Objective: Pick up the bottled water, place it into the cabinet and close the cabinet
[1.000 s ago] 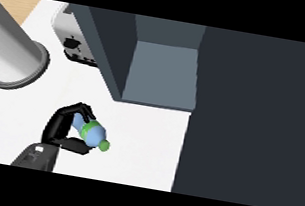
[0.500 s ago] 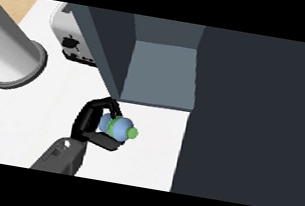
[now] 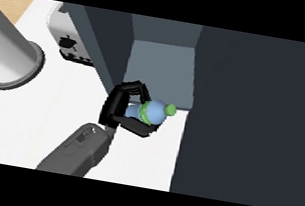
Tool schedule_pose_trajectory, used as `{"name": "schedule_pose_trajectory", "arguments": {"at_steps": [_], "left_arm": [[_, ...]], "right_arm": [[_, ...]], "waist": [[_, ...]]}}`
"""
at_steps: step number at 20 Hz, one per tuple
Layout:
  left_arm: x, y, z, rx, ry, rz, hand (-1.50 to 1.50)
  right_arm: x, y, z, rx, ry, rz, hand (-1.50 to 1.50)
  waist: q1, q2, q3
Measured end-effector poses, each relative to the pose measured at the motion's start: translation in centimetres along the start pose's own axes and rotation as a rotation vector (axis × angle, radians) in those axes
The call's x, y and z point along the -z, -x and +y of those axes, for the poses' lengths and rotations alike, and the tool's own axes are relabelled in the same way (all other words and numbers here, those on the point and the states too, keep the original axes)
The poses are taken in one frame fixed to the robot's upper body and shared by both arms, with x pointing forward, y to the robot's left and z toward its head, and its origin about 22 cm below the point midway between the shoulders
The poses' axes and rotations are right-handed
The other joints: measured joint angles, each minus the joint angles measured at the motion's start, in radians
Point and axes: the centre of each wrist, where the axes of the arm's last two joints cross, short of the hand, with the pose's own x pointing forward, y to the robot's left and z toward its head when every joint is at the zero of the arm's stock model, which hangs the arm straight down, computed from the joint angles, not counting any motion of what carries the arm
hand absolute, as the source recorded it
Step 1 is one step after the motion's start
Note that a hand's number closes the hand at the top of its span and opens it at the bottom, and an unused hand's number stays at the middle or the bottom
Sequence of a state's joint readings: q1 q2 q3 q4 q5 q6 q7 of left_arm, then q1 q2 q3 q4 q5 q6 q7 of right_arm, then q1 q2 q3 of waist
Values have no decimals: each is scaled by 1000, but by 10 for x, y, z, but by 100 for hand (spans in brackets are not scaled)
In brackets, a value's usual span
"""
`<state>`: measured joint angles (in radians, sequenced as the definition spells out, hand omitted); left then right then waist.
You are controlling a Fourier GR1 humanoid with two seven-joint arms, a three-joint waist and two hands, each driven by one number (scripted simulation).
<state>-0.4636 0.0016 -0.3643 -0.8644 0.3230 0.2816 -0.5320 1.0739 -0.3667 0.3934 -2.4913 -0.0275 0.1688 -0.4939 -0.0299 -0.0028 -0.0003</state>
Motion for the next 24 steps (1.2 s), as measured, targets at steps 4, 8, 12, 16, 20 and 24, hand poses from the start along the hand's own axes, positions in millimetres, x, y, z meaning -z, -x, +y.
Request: {"name": "schedule_pose_trajectory", "arguments": {"at_steps": [4, 8, 12, 16, 20, 24], "left_arm": [[29, -22, -15, 28, -27, 12, 150], [52, -33, -21, 54, -58, 40, 150], [74, -46, -27, 47, -91, 73, 150], [92, -51, -24, 74, -156, 98, 150], [100, -49, -20, 166, -251, 108, 150], [105, -44, -14, 340, -314, 98, -150]], "right_arm": [[-1, -1, -4, -19, 5, -6, -150], [-4, -2, -7, -28, 2, -7, -150], [-5, -2, -11, -36, -18, -11, -150], [-7, -2, -14, -41, -22, -22, -150], [-8, -3, -15, -36, -31, -26, -150], [-8, -2, -16, -33, -34, -30, -150]], "waist": [[-4, 3, 0], [-14, 6, 0], [-23, 10, 0], [-31, 14, 0], [-41, 19, 0], [-41, 22, 0]]}}
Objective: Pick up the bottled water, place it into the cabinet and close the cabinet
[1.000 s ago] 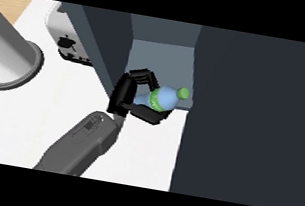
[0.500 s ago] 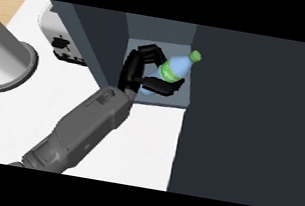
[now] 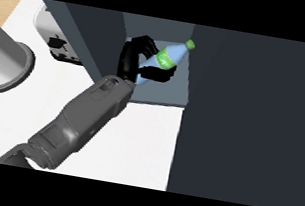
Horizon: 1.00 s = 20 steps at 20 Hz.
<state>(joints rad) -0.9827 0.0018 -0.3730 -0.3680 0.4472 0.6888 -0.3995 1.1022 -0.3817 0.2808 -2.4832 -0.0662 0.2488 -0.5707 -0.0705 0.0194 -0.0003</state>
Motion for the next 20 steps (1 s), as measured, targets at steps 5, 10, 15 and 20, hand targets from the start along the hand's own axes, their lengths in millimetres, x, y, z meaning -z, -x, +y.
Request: {"name": "schedule_pose_trajectory", "arguments": {"at_steps": [5, 10, 15, 20], "left_arm": [[12, -3, 4, 139, -77, -13, -150], [24, -12, 10, 179, -134, -50, -150], [31, -33, 6, 36, -113, -137, 150], [32, -51, 0, -197, -32, -227, 150]], "right_arm": [[0, 2, -2, 2, -9, -8, -150], [-2, 1, -4, 9, -27, -7, -150], [-1, 1, -3, 20, -29, -12, -150], [-1, 3, 1, 40, -28, -17, -150]], "waist": [[-8, 5, 0], [-15, 9, -1], [-4, 8, -2], [2, 4, -3]]}}
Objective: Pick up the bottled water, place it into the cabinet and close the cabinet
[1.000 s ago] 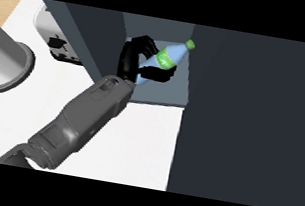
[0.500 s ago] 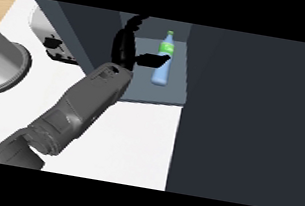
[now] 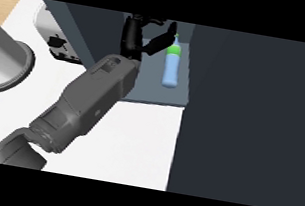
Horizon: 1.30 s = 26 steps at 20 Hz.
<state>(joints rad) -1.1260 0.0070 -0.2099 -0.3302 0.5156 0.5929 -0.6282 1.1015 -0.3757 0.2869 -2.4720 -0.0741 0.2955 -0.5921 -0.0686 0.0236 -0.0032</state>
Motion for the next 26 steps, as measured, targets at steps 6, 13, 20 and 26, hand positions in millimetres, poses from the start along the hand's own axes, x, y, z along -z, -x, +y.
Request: {"name": "schedule_pose_trajectory", "arguments": {"at_steps": [6, 13, 20, 26], "left_arm": [[-6, 2, -1, -135, 69, -23, 150], [-29, 7, -6, -272, 170, 6, 150], [-84, 14, -11, -470, 341, 90, -150], [-146, 21, 1, -553, 411, 149, -150]], "right_arm": [[4, 0, 3, 15, -4, 6, -150], [7, -1, 6, 19, -4, 11, -150], [8, -1, 14, 47, 17, 13, -150], [4, -2, 20, 52, 55, 30, -150]], "waist": [[11, -10, 1], [24, -22, 2], [49, -32, 1], [79, -39, 1]]}}
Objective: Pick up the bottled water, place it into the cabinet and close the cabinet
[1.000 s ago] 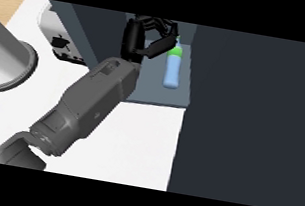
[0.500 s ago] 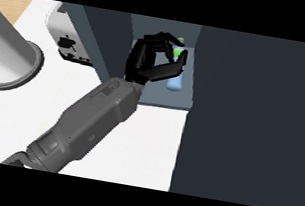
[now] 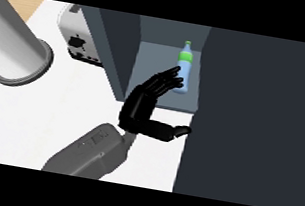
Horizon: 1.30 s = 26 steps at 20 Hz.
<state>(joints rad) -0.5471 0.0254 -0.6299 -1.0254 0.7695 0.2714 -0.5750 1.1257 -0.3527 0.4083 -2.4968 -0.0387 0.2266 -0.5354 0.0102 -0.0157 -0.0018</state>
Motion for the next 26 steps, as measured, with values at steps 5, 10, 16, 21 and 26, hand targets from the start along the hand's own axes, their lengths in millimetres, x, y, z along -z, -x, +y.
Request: {"name": "schedule_pose_trajectory", "arguments": {"at_steps": [5, 10, 16, 21, 26], "left_arm": [[-59, 0, 13, -5, -56, -1, -150], [-109, -19, 40, -6, -109, -14, -150], [-152, -44, 67, 2, -88, -27, -150], [-182, -68, 96, 26, -90, -50, -150], [-210, -92, 122, 51, -90, -70, -150]], "right_arm": [[0, 0, 4, 2, 17, -6, -150], [-1, 0, 4, 18, -64, 26, 150], [7, -1, -4, 18, -303, 48, 150], [15, -1, -8, -3, -415, 40, 150], [24, -1, -1, 0, -441, 40, 150]], "waist": [[14, 0, 0], [25, 1, -1], [42, -2, -4], [49, -2, -6], [58, 4, -8]]}}
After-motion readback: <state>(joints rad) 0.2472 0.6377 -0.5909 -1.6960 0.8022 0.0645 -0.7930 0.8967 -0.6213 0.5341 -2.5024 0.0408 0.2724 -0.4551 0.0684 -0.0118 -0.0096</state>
